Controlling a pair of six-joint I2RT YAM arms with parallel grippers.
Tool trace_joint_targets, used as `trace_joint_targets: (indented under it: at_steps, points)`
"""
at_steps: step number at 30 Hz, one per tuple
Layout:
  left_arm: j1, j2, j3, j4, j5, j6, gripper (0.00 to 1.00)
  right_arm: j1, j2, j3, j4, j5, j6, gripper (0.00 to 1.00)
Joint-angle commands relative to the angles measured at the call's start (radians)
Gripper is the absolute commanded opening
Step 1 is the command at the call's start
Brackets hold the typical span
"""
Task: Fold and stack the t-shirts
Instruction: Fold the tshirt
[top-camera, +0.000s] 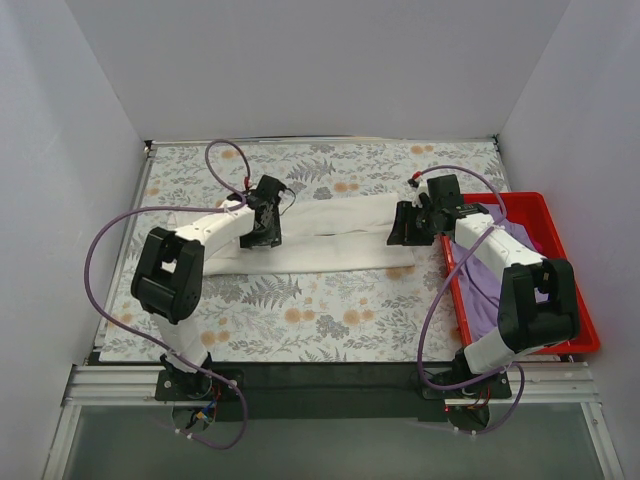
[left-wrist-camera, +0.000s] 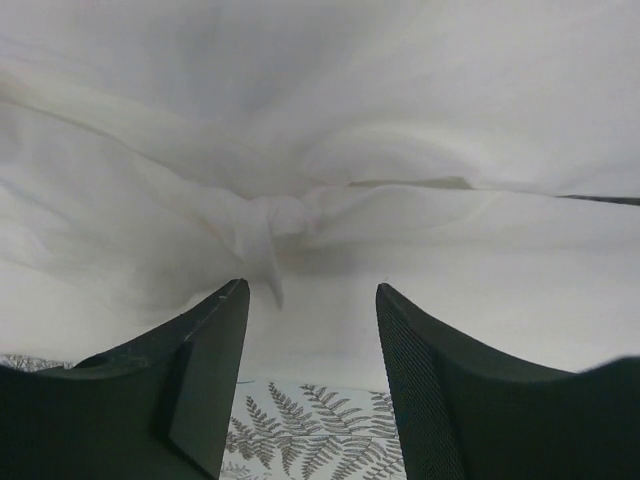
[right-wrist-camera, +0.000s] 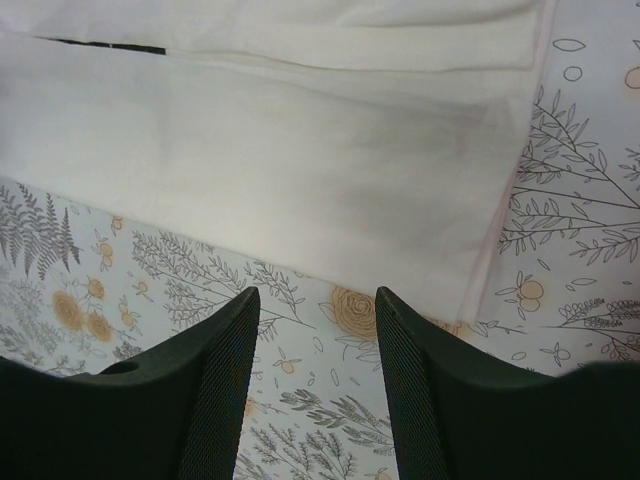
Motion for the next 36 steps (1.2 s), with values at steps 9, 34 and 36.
trace_joint_targets:
  at_steps: [9,34,36]
  points:
    - [0.274,-0.381,-0.252,0.364,0.249,-0.171,0.23,0.021,-0.024,-0.018,0.142,-0.149,0.03,0.49]
    - [0.601,-0.082,-0.4,0.915,0.67,-0.249,0.21,0.025,-0.01,-0.049,0.17,-0.192,0.008,0.49]
    - [0.594,-0.162,-0.424,0.915,0.685,-0.265,0.25,0.025,-0.006,-0.042,0.176,-0.197,0.011,0.49]
